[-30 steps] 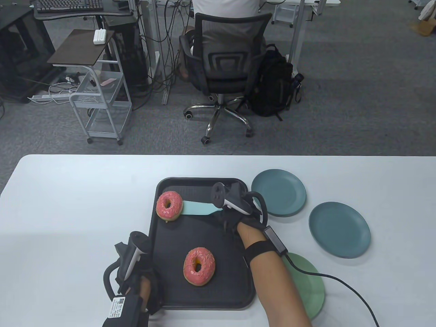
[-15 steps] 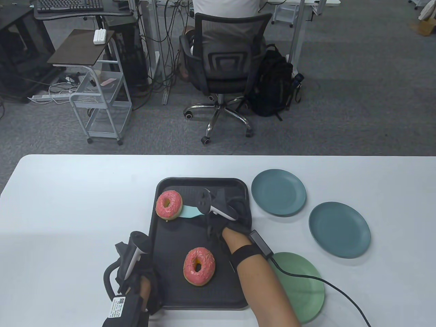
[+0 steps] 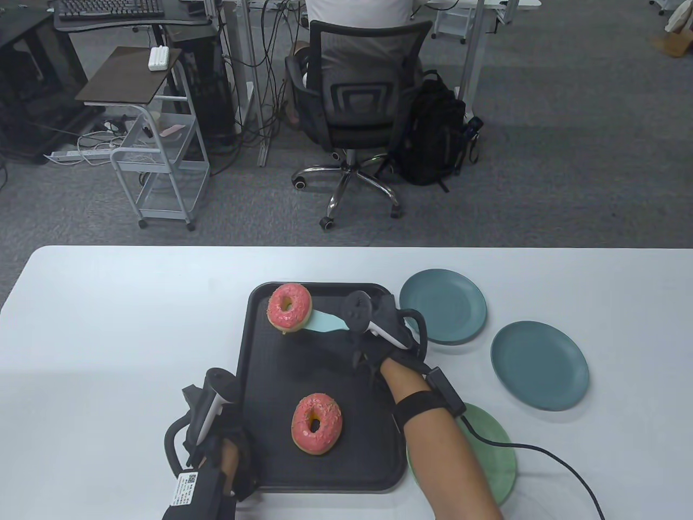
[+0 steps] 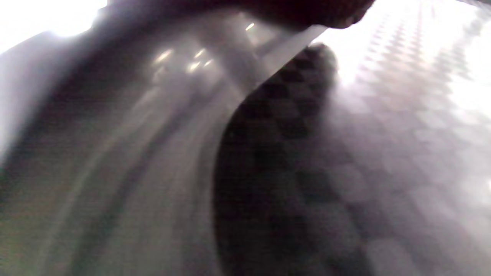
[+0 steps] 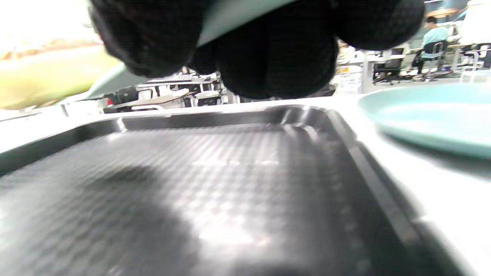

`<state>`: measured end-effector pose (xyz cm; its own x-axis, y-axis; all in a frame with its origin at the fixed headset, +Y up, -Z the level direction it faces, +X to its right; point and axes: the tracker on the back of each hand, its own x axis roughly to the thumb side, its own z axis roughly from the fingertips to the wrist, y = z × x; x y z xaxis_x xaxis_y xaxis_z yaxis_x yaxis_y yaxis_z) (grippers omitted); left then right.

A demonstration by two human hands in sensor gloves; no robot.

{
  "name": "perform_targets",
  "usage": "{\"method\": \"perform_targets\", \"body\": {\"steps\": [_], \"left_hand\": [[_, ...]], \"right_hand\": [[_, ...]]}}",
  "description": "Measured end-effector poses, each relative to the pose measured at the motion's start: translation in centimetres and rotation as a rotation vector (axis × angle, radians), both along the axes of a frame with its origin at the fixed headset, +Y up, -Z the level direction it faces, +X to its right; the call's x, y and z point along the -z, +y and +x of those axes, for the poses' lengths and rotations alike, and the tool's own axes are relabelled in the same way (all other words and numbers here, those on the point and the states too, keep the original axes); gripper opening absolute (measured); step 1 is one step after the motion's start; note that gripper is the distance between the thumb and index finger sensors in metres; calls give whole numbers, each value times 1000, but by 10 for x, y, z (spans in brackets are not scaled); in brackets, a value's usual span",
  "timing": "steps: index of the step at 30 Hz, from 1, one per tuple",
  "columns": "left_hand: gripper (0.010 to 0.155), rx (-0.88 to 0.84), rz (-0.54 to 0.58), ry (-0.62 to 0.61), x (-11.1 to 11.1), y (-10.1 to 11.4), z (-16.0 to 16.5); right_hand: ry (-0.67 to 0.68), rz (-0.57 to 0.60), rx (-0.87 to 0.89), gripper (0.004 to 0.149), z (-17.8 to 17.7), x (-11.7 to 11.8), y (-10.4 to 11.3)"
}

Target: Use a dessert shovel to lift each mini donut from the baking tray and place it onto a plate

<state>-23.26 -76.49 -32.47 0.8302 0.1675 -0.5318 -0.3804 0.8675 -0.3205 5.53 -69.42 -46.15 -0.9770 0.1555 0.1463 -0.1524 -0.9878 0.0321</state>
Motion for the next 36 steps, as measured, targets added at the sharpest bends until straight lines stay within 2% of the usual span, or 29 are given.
{"method": "perform_targets", "body": {"steps": [5,9,13,17,22,28,32,36], "left_hand": [[63,0,3,1,0,-1,-1],[63,1,4,1,0,-1,-1],[63,3,6,1,0,-1,-1],[63,-1,6,1,0,-2,-2],[63,-2,5,4,0,-2,-2],[63,-2,1,7,0,-2,-2],[62,-7,0,8,0,-2,-2],[62,-10,-2,8,0,-2,-2]], "right_hand": [[-103,32,31,54,56,-7,24],[-231,20,55,54,110,-13,34],[-378,8,43,54,158,-19,34],[-454,-17,1,56,185,-24,22],[-482,-58,-65,57,196,-26,6],[-479,-89,-156,57,186,-20,-4],[-466,-105,-194,57,178,-17,-7],[-494,-72,-186,56,177,-16,-2]]}}
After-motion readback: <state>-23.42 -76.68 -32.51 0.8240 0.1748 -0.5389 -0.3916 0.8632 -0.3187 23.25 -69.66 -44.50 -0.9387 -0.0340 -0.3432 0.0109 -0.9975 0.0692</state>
